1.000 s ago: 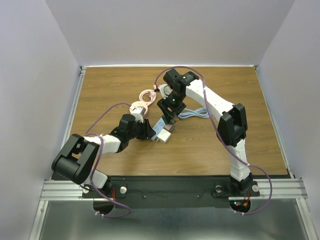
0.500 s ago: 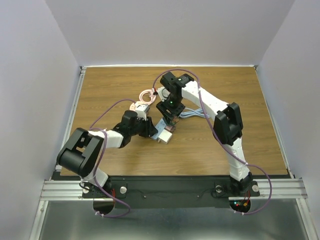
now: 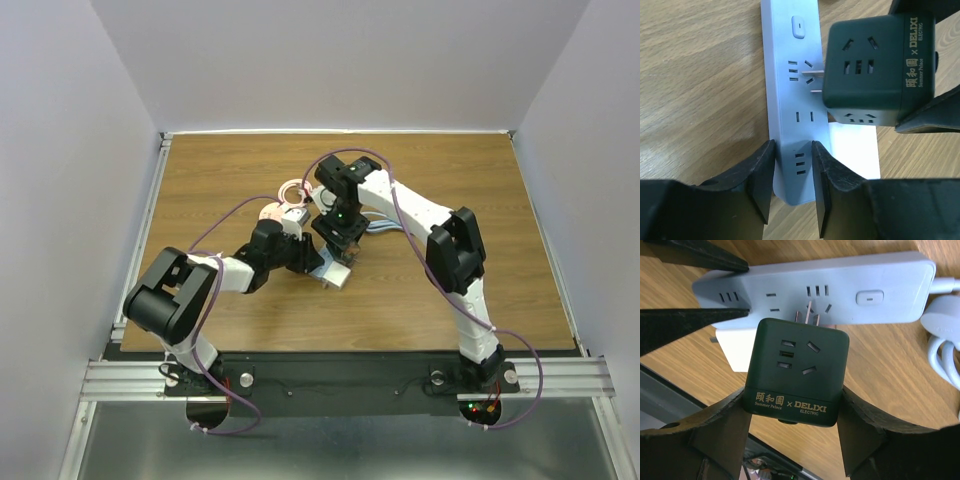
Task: Insert the plug
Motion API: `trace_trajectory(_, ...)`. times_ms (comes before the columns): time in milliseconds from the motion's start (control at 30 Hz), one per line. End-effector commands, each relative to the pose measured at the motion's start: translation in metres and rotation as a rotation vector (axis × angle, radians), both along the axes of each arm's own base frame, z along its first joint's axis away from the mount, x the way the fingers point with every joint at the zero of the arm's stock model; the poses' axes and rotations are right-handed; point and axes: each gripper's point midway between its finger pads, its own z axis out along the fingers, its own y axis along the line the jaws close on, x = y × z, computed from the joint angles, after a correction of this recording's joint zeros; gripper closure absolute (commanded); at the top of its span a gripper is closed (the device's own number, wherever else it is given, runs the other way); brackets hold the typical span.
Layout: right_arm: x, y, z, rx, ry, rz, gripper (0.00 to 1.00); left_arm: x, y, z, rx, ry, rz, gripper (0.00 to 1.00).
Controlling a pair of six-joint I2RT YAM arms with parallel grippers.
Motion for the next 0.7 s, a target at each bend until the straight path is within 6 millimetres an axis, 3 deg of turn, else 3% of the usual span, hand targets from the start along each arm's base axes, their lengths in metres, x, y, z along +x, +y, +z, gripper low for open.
trace_trajectory(0, -0.004, -0.007, 0.022, -0.007, -0.051, 0.002, 0.8, -0.023, -0.028, 0.002, -0.036, 0.015, -0.141, 0.85)
trace_trajectory(367, 0.007, -0.004, 0.02, -0.018, -0.078, 0.016, 0.81, -0.026, -0.031, 0.002, -0.031, 0.008, -0.155, 0.86)
trace_trajectory(500, 0.016, -0.004, 0.034, -0.016, -0.134, -0.005, 0.82, -0.019, -0.026, 0.012, -0.025, -0.036, -0.114, 0.85)
trace_trajectory(667, 0.008, -0.002, 0.069, 0.067, -0.173, -0.019, 0.82, -0.015, -0.017, 0.042, -0.039, -0.154, -0.076, 0.56)
